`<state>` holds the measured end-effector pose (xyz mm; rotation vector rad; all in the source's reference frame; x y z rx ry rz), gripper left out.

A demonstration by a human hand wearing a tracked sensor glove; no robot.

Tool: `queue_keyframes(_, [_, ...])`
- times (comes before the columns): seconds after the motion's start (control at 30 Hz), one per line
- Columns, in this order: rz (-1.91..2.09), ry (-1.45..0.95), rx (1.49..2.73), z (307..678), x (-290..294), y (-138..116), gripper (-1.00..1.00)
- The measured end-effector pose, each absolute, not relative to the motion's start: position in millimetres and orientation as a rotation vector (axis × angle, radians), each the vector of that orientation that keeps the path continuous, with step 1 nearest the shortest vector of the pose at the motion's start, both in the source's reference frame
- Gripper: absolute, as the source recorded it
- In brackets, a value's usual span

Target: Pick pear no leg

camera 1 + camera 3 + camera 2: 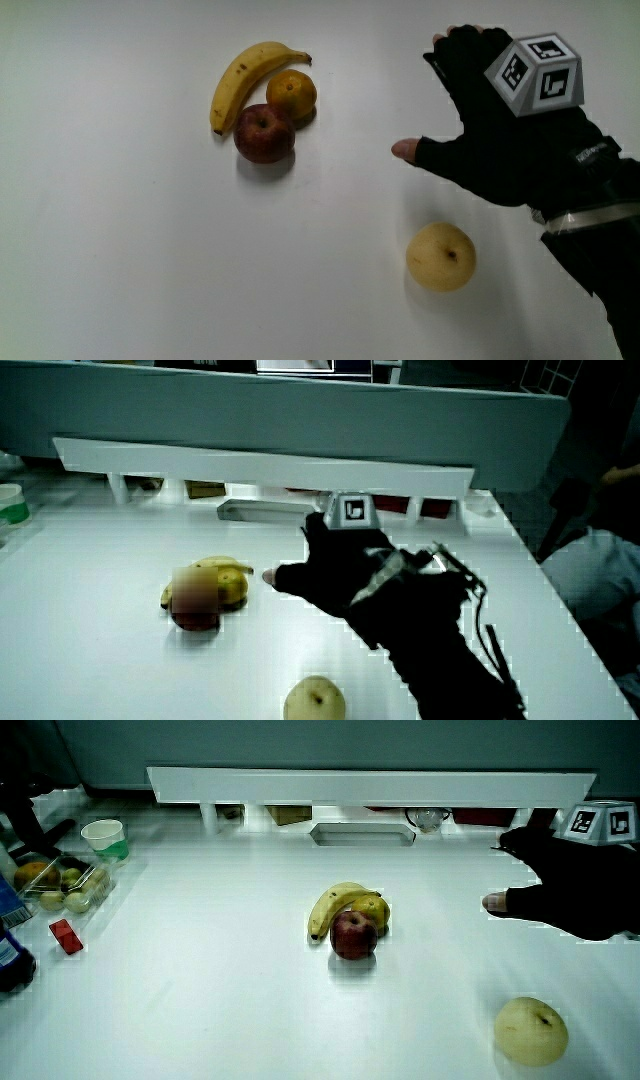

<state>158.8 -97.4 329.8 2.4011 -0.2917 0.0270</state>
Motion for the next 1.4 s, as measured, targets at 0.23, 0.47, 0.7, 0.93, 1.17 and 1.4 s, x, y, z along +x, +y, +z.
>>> queue_keyframes(0.23, [0.025, -0.339, 2.368, 332.7, 159.0, -79.8, 0.00])
queue_keyframes(0.47, [0.024, -0.424, 2.349, 326.8, 154.0, -56.2, 0.00])
queue_keyframes(0.7, [-0.006, -0.479, 2.303, 334.1, 149.1, -38.5, 0.00])
queue_keyframes(0.93, [-0.038, -0.503, 2.240, 351.9, 147.2, -22.3, 0.00])
queue_keyframes(1.17, [-0.058, -0.513, 2.187, 373.0, 149.3, -9.4, 0.00])
queue_keyframes(1.4, [-0.087, -0.499, 2.124, 396.0, 152.8, 0.2, 0.00])
